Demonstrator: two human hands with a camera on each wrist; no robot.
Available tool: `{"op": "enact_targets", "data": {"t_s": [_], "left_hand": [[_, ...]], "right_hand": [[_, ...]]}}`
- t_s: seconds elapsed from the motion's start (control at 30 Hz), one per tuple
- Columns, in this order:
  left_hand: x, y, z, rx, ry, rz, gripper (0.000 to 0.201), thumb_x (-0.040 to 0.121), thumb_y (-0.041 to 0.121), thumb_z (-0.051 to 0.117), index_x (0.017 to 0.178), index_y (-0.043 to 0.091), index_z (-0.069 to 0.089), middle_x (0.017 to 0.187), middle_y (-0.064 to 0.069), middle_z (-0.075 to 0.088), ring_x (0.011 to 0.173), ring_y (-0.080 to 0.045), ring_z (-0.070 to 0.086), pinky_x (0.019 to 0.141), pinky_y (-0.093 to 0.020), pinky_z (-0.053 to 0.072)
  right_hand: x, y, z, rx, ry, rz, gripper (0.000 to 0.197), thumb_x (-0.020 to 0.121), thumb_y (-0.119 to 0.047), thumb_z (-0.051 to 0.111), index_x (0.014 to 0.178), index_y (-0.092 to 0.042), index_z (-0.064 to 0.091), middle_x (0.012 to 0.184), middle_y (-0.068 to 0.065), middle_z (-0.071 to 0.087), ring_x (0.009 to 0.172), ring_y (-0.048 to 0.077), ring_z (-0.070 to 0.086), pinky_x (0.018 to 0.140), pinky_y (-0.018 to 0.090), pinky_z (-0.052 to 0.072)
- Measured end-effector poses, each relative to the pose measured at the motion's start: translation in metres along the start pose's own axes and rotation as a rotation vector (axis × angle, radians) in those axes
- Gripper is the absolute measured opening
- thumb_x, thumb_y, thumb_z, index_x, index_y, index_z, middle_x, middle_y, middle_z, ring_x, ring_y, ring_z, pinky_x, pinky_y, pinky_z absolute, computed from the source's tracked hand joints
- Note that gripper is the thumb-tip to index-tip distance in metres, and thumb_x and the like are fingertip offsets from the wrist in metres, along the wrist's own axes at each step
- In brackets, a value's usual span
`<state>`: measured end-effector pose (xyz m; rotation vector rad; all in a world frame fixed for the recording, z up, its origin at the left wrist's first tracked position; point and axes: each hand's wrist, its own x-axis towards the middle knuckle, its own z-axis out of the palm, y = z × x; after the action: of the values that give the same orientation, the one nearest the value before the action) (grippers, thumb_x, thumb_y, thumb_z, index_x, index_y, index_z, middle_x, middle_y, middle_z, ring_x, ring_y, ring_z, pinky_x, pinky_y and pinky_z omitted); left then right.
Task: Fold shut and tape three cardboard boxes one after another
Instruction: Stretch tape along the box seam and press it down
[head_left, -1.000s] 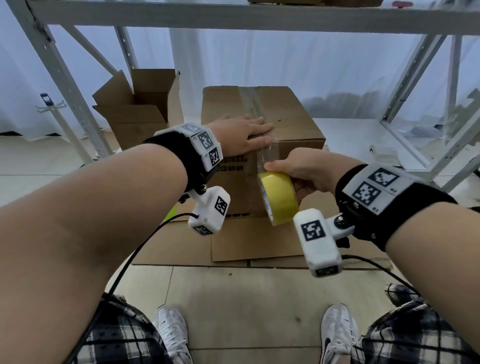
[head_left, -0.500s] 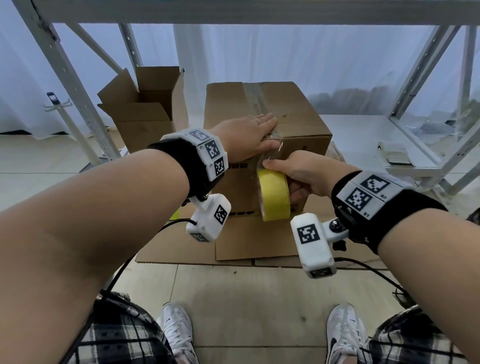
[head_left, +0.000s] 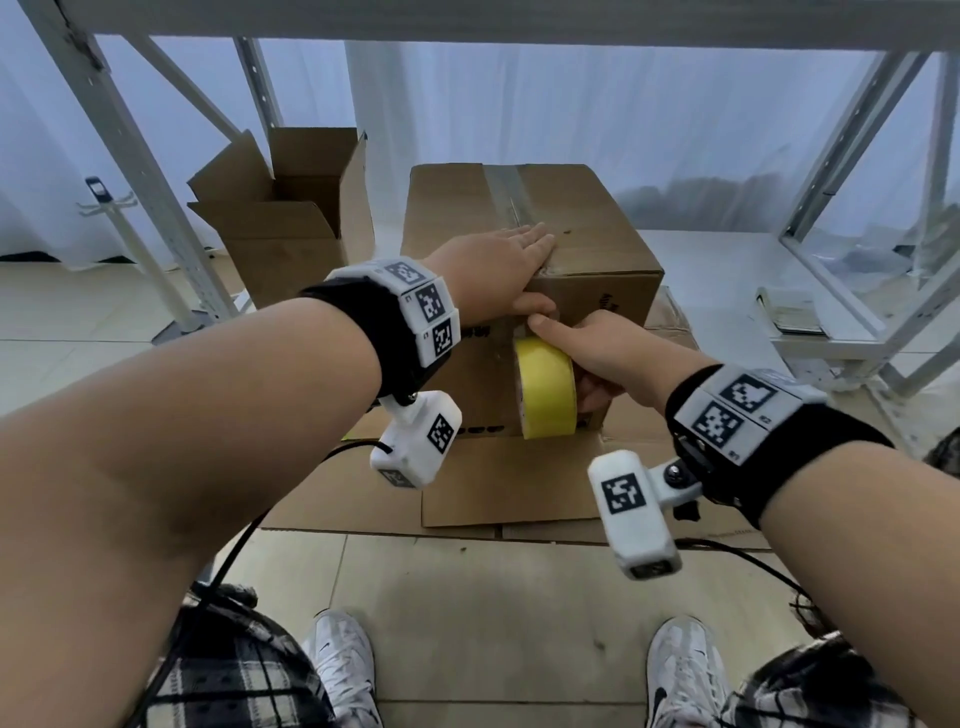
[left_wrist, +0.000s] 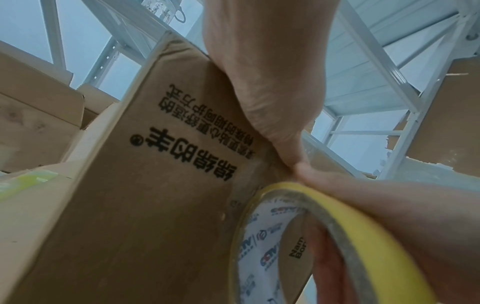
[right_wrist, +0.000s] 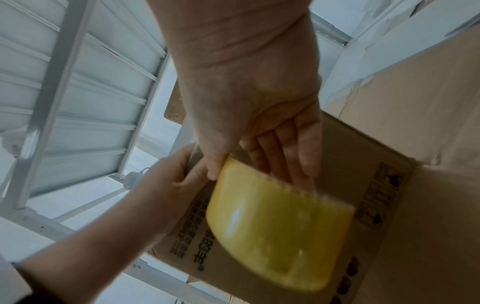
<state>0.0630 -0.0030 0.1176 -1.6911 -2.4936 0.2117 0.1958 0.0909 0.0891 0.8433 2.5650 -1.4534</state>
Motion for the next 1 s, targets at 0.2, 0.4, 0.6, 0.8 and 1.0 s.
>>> {"op": "enact_targets", "data": {"t_s": [0.2, 0.4, 0.6, 0.8, 1.0], "left_hand": [[-0.002, 0.001, 0.0, -0.007, 0.008, 0.009, 0.083, 0.094, 0.054, 0.041, 0.152, 0.006, 0.006, 0.159, -0.013, 0.008, 0.147, -0.021, 0.011, 0.117, -0.029, 0.01], [-0.01, 0.004, 0.002, -0.067, 0.125, 0.042, 0.064, 0.101, 0.042, 0.034, 0.152, 0.012, 0.011, 0.159, -0.006, 0.013, 0.146, -0.015, 0.016, 0.115, -0.023, 0.011], [-0.024, 0.002, -0.002, -0.312, 0.364, 0.143, 0.035, 0.098, 0.027, 0.051, 0.13, 0.017, 0.058, 0.135, -0.002, 0.056, 0.123, -0.018, 0.054, 0.105, -0.032, 0.041], [-0.038, -0.034, 0.007, -0.558, 0.15, -0.551, 0.112, 0.055, 0.091, 0.043, 0.148, 0.029, 0.029, 0.152, -0.009, 0.027, 0.134, -0.03, 0.036, 0.108, -0.046, 0.036], [-0.018, -0.029, 0.003, -0.713, 0.317, -0.527, 0.097, 0.065, 0.073, 0.062, 0.148, 0.035, 0.03, 0.16, -0.002, 0.009, 0.143, -0.023, 0.023, 0.113, -0.04, 0.024]], "right_hand": [[0.002, 0.0, -0.038, -0.286, 0.554, -0.424, 0.041, 0.093, -0.044, 0.053, 0.069, -0.012, 0.058, 0.064, -0.001, 0.059, 0.063, 0.018, 0.056, 0.063, 0.029, 0.041], [0.03, -0.014, -0.03, -0.622, 0.424, -0.397, 0.046, 0.101, -0.047, 0.024, 0.143, -0.033, 0.039, 0.153, -0.004, 0.033, 0.142, 0.022, 0.024, 0.116, 0.047, 0.01], [0.035, -0.012, -0.032, -0.592, 0.438, -0.386, 0.046, 0.102, -0.048, 0.021, 0.142, -0.036, 0.04, 0.155, -0.007, 0.03, 0.144, 0.019, 0.02, 0.115, 0.046, 0.008], [0.041, -0.005, -0.047, -0.325, 0.45, -0.116, 0.078, 0.084, -0.074, 0.041, 0.147, -0.029, 0.032, 0.152, 0.012, 0.025, 0.138, 0.037, 0.023, 0.109, 0.047, 0.024], [0.065, -0.018, -0.063, -0.238, 0.565, -0.245, 0.07, 0.086, -0.067, 0.049, 0.14, -0.023, 0.047, 0.141, 0.006, 0.05, 0.131, 0.025, 0.042, 0.102, 0.035, 0.035]]}}
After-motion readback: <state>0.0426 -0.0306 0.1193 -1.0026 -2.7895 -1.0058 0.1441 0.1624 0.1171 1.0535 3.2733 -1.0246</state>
